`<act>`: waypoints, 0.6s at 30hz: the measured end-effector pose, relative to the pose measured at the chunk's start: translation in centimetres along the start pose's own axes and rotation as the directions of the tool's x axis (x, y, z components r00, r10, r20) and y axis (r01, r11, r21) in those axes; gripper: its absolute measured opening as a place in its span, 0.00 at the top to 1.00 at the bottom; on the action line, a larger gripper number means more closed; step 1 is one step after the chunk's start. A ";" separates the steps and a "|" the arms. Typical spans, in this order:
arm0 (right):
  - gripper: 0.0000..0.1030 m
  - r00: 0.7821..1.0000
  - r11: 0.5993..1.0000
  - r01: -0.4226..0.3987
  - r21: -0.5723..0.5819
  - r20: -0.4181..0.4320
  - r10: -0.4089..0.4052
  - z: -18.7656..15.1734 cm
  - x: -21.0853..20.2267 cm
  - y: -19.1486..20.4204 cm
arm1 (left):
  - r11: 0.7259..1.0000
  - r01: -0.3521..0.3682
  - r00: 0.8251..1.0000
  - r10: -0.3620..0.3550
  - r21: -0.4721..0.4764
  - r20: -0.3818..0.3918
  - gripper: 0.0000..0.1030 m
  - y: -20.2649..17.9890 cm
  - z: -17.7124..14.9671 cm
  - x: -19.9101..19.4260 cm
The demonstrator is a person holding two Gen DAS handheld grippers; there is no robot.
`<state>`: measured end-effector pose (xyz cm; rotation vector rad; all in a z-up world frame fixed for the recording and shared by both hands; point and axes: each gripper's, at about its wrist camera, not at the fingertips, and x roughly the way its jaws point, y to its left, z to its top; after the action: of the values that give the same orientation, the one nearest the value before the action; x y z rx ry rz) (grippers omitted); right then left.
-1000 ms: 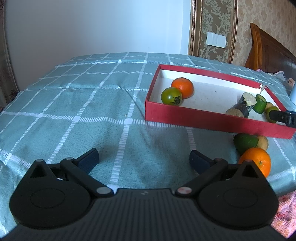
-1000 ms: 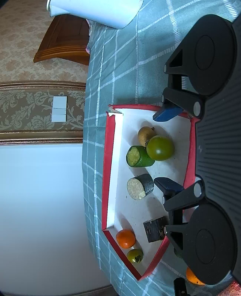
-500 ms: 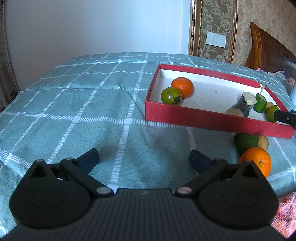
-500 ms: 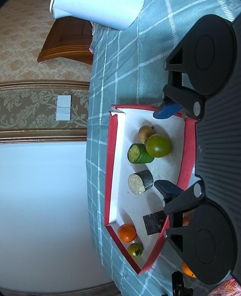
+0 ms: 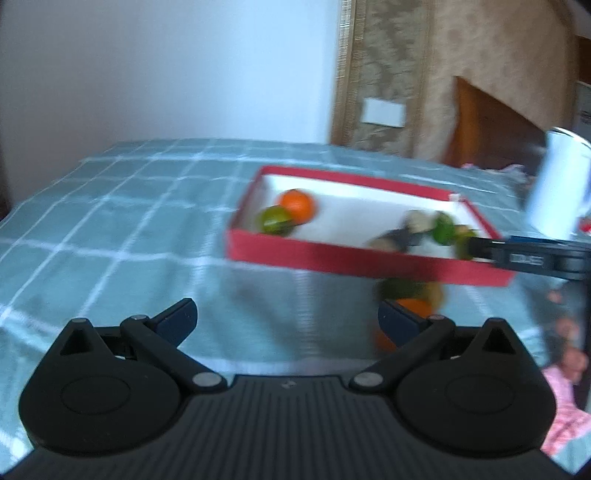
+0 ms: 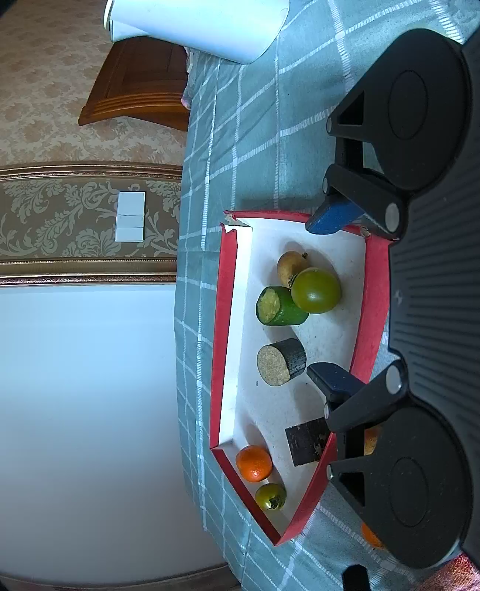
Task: Organize fruits
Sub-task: 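Withdraw the right gripper from the tray, then move the left gripper toward the tangerine beside the tray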
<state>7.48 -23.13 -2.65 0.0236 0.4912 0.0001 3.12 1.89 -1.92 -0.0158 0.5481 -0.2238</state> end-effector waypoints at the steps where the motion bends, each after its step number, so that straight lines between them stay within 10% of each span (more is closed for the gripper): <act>1: 0.26 1.000 1.000 0.000 0.000 0.000 0.000 0.0 0.0 0.0 | 1.000 0.010 1.000 -0.010 0.024 0.004 0.00 -0.8 0.0 0.0; 10: 0.26 1.000 1.000 0.001 0.000 0.000 -0.001 0.0 0.0 0.1 | 0.991 0.064 0.998 -0.062 0.118 -0.023 0.00 -4.7 -0.3 1.6; 18: 0.25 1.000 1.000 0.001 -0.001 -0.001 -0.001 0.0 0.0 0.1 | 0.990 0.105 0.991 -0.097 0.092 -0.089 0.21 -4.7 -0.8 3.3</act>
<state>7.53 -23.03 -2.64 0.0224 0.4921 -0.0008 4.45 -3.32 -3.99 0.0598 0.6211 -0.3508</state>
